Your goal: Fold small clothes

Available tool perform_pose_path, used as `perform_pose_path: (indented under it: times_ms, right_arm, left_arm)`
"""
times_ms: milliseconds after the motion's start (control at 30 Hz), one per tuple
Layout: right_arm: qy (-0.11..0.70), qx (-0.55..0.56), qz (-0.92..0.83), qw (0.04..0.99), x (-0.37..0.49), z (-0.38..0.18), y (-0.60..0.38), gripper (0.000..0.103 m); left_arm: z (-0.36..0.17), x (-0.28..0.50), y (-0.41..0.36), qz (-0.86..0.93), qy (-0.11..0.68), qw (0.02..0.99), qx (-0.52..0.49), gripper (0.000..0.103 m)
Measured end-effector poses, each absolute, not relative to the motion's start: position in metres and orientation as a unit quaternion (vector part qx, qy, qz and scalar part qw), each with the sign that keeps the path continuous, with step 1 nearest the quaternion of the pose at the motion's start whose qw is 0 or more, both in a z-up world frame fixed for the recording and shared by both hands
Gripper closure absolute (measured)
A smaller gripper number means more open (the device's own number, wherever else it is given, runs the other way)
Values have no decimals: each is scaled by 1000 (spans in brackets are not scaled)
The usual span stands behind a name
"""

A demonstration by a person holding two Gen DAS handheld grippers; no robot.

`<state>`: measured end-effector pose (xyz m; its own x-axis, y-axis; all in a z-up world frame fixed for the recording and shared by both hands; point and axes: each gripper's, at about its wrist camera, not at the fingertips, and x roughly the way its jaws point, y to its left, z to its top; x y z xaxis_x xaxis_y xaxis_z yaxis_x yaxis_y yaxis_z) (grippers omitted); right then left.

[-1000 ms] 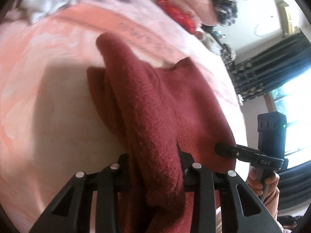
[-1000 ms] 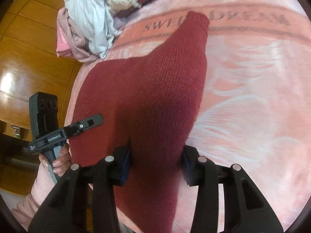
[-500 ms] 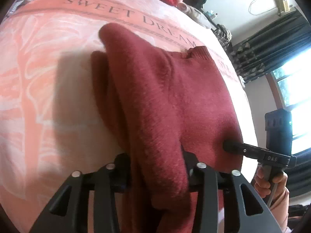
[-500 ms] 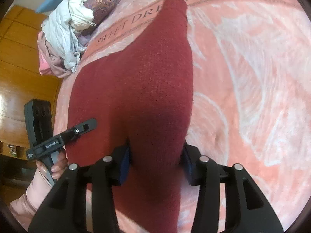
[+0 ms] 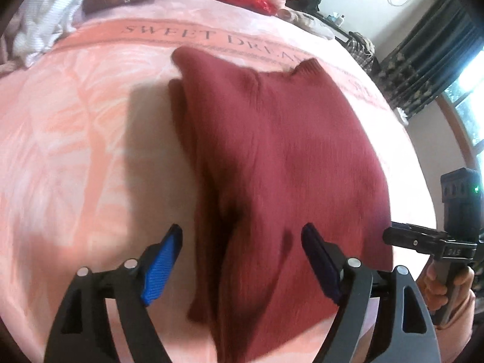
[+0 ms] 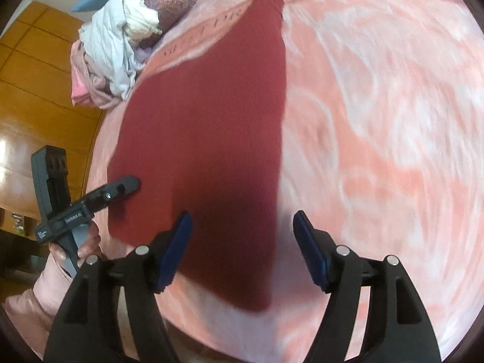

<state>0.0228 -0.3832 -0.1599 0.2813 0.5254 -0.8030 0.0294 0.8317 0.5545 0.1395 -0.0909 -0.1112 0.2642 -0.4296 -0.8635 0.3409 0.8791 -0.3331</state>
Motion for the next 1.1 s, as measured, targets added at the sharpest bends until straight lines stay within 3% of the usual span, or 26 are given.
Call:
perform_pose_path:
  times_ms: [33, 100, 133, 200, 400, 633, 700, 733, 833, 900, 1100]
  right_arm:
    - [581, 241, 165, 760, 16, -164, -382, 35]
    - [586, 253, 175, 750, 6, -173, -381, 53]
    - [585, 267, 181, 744, 3, -175, -380, 74]
    - [580, 278, 176, 745, -2, -175, -382, 79]
    - [583, 273, 156, 749, -4, -185, -381, 80]
    - [575, 276, 141, 758, -9, -185, -376, 76]
    - [569, 273, 134, 764, -13, -178, -375, 69]
    - [568, 270, 128, 767, -15, -176, -375, 57]
    - [561, 238, 104, 786, -29, -160, -371, 52]
    - [558, 208, 81, 799, -39, -151, -367, 38]
    - [538, 126, 42, 832, -68, -120, -344, 29]
  left_arm:
    - [-113, 132, -87, -237, 557, 795, -41, 22]
    - [-119, 122, -83, -225, 559, 797, -45, 24]
    - [-122, 117, -80, -220, 561, 796, -48, 25]
    - [-129, 113, -78, -216, 566, 794, -55, 33]
    - [-146, 106, -79, -204, 564, 800, -31, 32]
    - [-147, 97, -80, -190, 551, 812, -29, 30]
    - [-145, 94, -80, -184, 550, 813, -38, 29]
    - [-141, 89, -76, -180, 551, 814, -45, 29]
    - [-128, 77, -66, -164, 545, 821, -56, 24]
    - [-119, 70, -61, -156, 538, 827, -52, 17]
    - [-94, 43, -53, -118, 521, 844, -54, 4]
